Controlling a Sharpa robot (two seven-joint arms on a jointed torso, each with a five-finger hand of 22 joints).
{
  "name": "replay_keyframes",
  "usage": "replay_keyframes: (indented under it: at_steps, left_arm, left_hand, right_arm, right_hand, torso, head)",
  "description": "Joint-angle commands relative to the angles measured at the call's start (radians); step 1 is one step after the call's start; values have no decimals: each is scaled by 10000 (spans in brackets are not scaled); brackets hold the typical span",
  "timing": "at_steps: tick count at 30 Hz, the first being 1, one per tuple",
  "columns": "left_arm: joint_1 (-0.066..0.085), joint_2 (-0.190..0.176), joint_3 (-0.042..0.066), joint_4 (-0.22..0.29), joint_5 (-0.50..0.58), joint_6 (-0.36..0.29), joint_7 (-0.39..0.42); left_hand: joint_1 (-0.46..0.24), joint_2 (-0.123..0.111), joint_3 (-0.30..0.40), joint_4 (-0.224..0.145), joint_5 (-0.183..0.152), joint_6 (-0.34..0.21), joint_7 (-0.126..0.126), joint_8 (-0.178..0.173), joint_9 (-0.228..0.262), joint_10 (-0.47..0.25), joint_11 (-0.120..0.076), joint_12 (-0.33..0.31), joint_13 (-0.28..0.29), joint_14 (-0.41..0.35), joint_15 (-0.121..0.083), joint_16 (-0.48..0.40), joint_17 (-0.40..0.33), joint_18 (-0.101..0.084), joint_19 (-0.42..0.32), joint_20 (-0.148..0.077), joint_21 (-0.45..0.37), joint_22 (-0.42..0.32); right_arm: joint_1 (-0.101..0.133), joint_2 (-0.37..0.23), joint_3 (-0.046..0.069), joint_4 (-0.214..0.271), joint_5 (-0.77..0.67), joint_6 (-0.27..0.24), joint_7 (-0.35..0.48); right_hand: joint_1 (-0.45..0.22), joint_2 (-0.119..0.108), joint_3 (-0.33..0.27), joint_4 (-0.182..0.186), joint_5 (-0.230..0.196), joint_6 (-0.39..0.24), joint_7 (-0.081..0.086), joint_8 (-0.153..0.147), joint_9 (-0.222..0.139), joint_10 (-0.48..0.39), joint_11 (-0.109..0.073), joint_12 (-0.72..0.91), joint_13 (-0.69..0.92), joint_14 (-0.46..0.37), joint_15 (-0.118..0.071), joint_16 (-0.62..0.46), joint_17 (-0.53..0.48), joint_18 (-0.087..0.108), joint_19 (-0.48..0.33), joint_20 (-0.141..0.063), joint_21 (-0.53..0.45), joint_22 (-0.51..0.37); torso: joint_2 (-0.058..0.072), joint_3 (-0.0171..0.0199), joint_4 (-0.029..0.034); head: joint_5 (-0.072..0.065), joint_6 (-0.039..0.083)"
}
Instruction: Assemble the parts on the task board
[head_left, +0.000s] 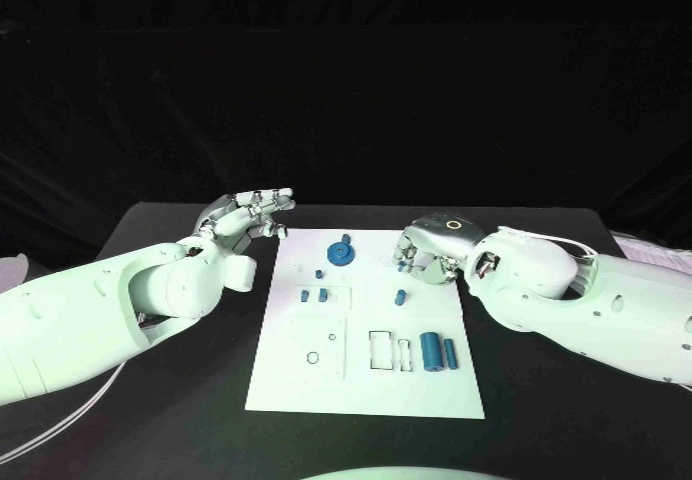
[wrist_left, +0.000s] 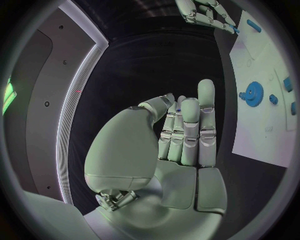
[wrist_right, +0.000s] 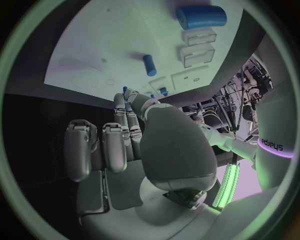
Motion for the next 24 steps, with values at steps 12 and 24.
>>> replay_keyframes:
  at_steps: [12,24]
  left_arm:
    - [3,82,6,62,39,236,-5]
    - [4,90,7,153,39,269,-27]
  left_hand:
    - [25,52,-21,-43,30,-14,29,28,-12,-41,5,47,8,-56,-11,-39,-10,189,-53,-12,-45,-15]
    - [22,58,-29,-48,32,-26,34,24,-15,-58,9,54,7,-63,-7,-43,-29,187,-54,-10,-49,-19]
  right_arm:
    - [-647,1305,-103,239,54,152,375]
    - [-1259,2012,-218,-270,107,370,579]
  right_hand:
    - [5,73,69,-59,64,48,76,48,21,41,22,-70,-38,696,-41,31,575,45,1,-46,46,51]
    - [16,71,84,-92,70,35,97,33,25,33,38,-83,-57,693,-27,27,566,49,-7,-45,34,34]
  torso:
    - [5,-32,40]
    - [8,-16,2]
  head:
    - [587,-201]
    - [827,-328]
